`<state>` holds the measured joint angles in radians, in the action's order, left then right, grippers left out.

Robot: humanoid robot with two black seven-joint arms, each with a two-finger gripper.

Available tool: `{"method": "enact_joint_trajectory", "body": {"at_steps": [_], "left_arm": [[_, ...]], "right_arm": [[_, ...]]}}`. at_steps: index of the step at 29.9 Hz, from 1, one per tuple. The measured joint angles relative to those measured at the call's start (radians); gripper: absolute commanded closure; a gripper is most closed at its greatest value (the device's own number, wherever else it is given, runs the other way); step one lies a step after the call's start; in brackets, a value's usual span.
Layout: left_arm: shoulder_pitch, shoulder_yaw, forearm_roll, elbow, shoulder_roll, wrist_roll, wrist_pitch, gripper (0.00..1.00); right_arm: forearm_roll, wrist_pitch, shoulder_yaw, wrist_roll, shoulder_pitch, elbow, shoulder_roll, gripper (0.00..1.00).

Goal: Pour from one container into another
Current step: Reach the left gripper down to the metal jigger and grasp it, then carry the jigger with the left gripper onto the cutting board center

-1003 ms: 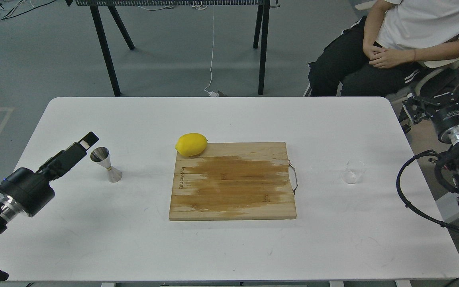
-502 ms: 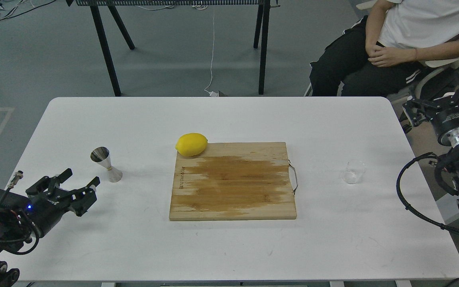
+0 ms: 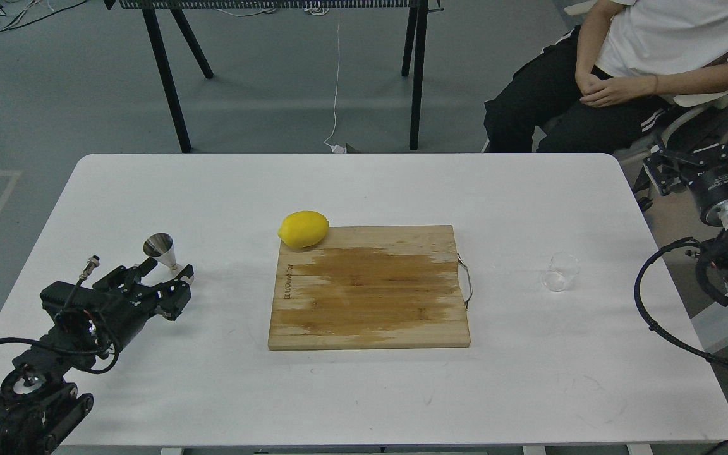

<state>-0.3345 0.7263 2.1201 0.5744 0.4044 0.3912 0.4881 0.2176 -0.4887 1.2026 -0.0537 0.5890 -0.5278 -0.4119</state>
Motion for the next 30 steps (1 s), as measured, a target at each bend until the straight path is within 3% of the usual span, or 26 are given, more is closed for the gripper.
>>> {"method": "enact_joint_trajectory", "body": {"at_steps": [6, 11, 21, 27, 30], "left_arm": [[-0.025, 0.0, -0.005, -0.038, -0.018, -0.001, -0.01, 0.74], [-0.046, -0.004, -0.028, -0.093, -0.035, 0.013, -0.007, 0.92], [-0.055, -0.002, -0.054, -0.056, -0.027, 0.032, 0.0, 0.92], [-0.073, -0.002, -0.053, 0.24, 0.068, 0.027, 0.001, 0.92], [-0.093, -0.006, -0.027, 0.363, 0.078, 0.02, -0.042, 0.94]], "right_arm": [[-0.001, 0.0, 0.0, 0.0, -0.001, 0.0, 0.001, 0.0], [-0.001, 0.0, 0.0, 0.0, -0.001, 0.0, 0.001, 0.0], [-0.001, 0.0, 0.0, 0.0, -0.001, 0.0, -0.001, 0.0], [-0.001, 0.0, 0.002, 0.0, -0.008, 0.001, -0.002, 0.0], [-0.001, 0.0, 0.002, 0.0, -0.01, 0.002, -0.002, 0.0]]}}
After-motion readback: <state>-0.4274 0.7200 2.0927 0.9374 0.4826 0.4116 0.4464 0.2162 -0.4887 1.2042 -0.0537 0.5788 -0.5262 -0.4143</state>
